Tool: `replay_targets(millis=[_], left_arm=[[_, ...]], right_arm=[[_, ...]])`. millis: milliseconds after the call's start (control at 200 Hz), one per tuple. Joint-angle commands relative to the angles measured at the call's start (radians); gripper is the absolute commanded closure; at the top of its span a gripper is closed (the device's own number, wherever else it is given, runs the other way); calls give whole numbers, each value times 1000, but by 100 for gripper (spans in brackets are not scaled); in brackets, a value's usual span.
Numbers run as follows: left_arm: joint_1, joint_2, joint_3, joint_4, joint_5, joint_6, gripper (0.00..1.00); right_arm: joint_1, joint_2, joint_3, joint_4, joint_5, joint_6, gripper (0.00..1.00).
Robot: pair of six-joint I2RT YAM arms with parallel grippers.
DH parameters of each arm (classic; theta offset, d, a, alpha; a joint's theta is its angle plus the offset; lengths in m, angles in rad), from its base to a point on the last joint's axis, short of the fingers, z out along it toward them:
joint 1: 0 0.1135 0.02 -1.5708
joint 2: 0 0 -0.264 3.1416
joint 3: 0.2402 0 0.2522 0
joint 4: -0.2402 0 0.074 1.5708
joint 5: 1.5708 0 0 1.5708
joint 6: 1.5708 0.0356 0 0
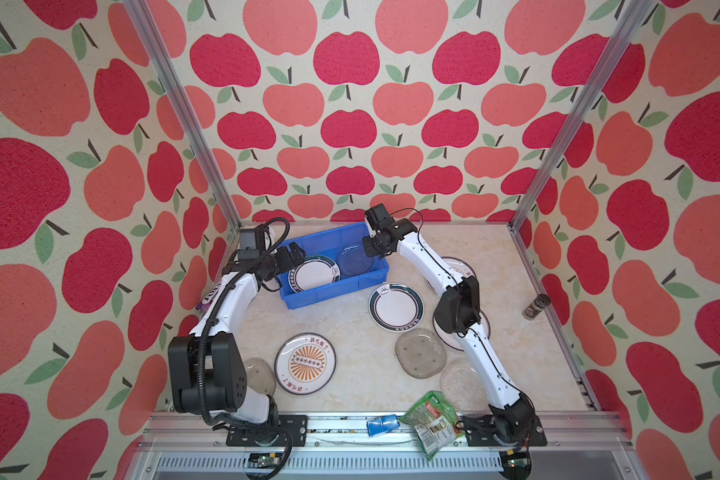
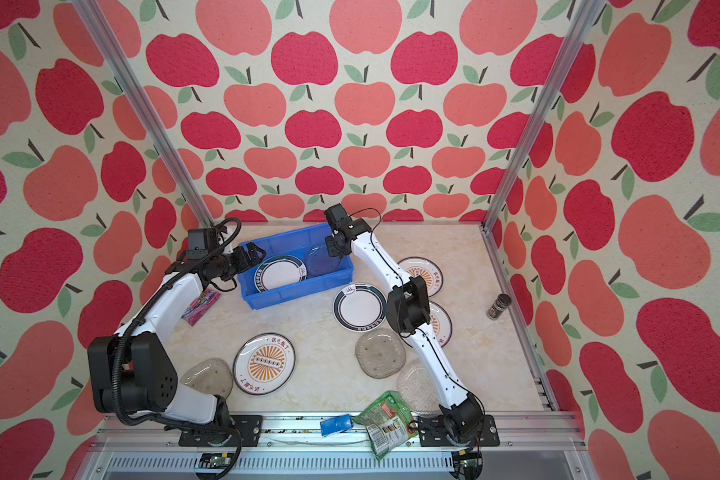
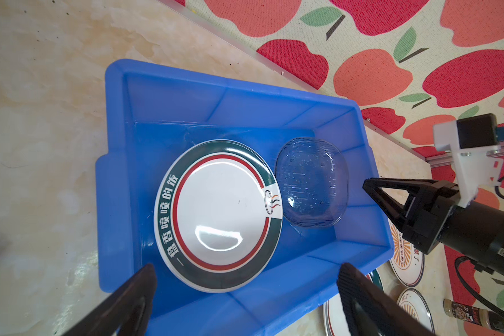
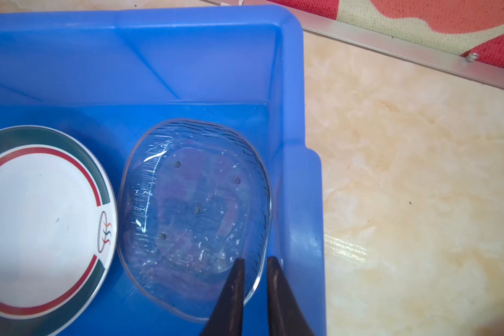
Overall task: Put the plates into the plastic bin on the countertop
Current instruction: 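Lower the glass plate into the bin and open the right gripper, then move the right gripper to the green-rimmed white plate beside the bin, then grasp the green-rimmed plate edge with the right gripper while the left gripper holds the bin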
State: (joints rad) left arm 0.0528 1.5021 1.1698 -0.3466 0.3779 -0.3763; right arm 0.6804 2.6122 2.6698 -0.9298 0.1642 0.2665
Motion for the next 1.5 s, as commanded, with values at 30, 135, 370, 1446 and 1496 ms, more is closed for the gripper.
replay_targets(millis=[30,135,370,1446,1496], left_arm=[[8,1,-8,14,-13,5,1],[7,-4,-13,15,-12,4,1],[-31,-81,-55,-57,-41,15,1],[-568,107,-111,133,62,-149,1],[-564,123,-106,133,67,-144,2]], right_arm=[[-7,8,-9,-24,1,-11,81],[-7,-6,-10,-18,-5,-27,81],[-26,-113,-34,-19,-75,-88,75],[-270,-894,-1413,494,-539,111,56],[-280,-887,-1424,488,-546,108,56]])
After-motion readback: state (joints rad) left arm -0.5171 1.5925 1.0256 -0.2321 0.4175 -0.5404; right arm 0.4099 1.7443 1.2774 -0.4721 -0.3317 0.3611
